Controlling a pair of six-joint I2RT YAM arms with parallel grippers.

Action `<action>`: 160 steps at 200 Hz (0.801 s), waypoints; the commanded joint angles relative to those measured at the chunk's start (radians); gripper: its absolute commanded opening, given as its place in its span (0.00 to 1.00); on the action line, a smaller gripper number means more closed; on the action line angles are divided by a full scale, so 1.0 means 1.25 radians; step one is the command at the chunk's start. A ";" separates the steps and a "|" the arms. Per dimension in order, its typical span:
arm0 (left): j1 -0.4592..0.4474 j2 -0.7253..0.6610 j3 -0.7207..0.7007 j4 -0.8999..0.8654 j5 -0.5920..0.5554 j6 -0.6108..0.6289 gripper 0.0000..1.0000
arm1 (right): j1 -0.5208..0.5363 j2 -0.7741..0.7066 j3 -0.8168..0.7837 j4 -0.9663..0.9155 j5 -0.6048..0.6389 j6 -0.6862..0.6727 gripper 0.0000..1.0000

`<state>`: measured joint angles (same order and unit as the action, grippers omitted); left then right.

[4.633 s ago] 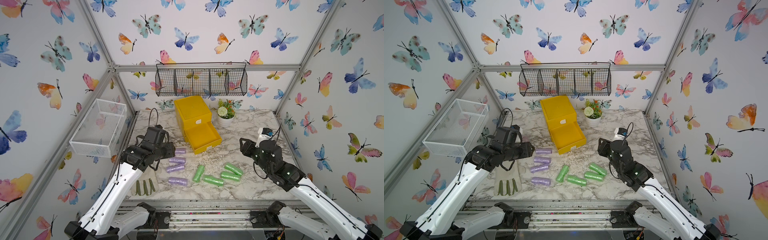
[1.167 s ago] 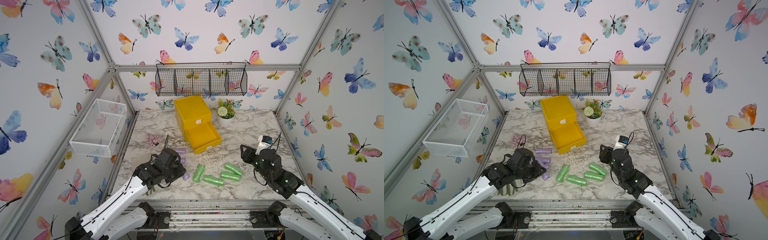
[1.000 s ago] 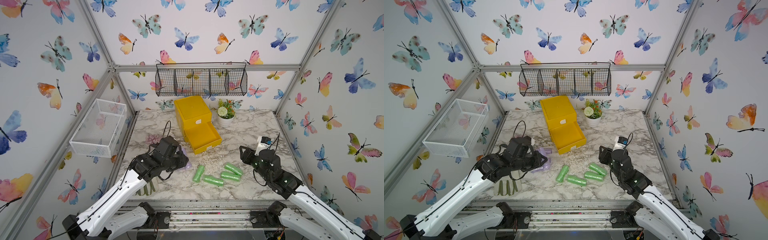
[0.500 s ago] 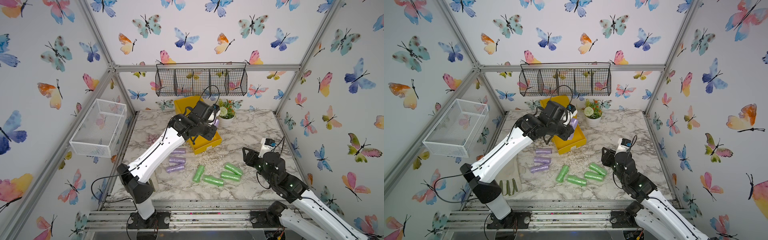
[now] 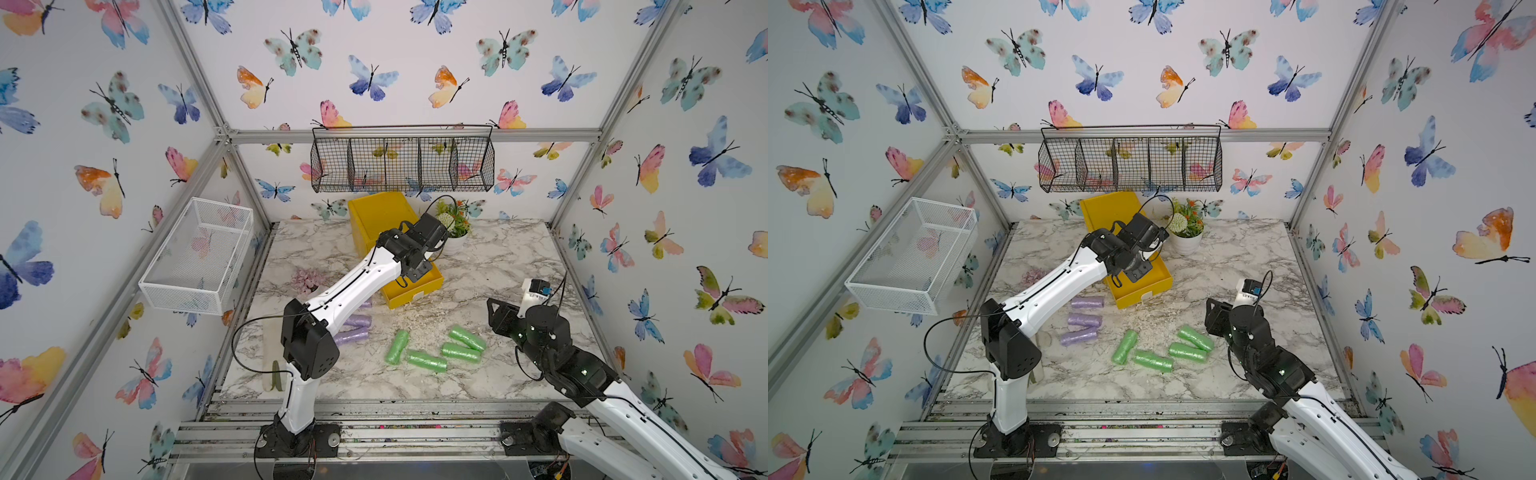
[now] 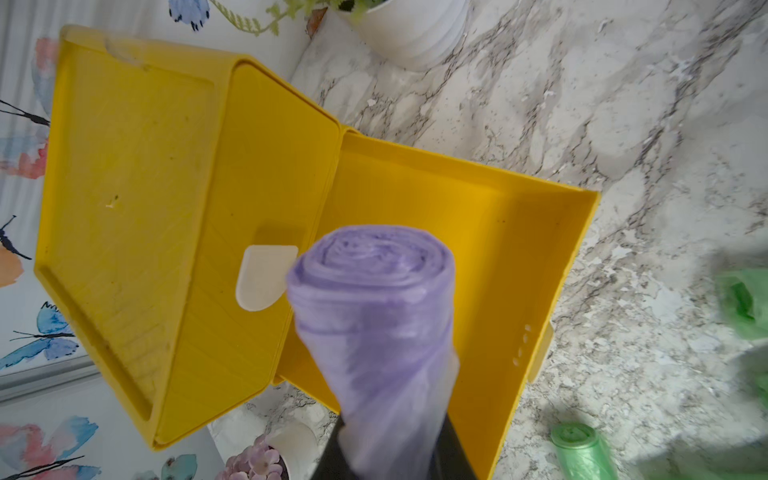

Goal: Sort the rolls of trash bags by color and place them into the drawer
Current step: Place the roll of trash bags in the drawer.

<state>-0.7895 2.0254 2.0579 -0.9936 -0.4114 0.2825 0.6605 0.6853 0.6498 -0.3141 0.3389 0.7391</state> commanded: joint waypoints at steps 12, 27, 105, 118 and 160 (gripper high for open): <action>0.003 0.063 0.001 0.032 -0.077 0.039 0.00 | -0.003 0.002 0.021 -0.010 0.010 -0.017 0.48; 0.012 0.091 0.014 0.032 -0.089 0.045 0.00 | -0.003 0.004 0.025 -0.013 0.010 -0.021 0.48; 0.042 0.172 0.064 0.084 -0.122 0.108 0.00 | -0.003 0.003 0.009 -0.014 0.015 -0.023 0.48; 0.045 0.183 0.072 0.094 -0.124 0.125 0.00 | -0.003 0.007 0.010 -0.011 0.015 -0.025 0.48; 0.056 0.206 0.074 0.131 -0.131 0.175 0.00 | -0.003 0.013 0.015 -0.010 0.015 -0.027 0.48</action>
<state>-0.7277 2.2532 2.1342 -0.8680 -0.5373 0.4461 0.6605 0.7002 0.6498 -0.3206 0.3412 0.7200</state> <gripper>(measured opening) 0.189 0.481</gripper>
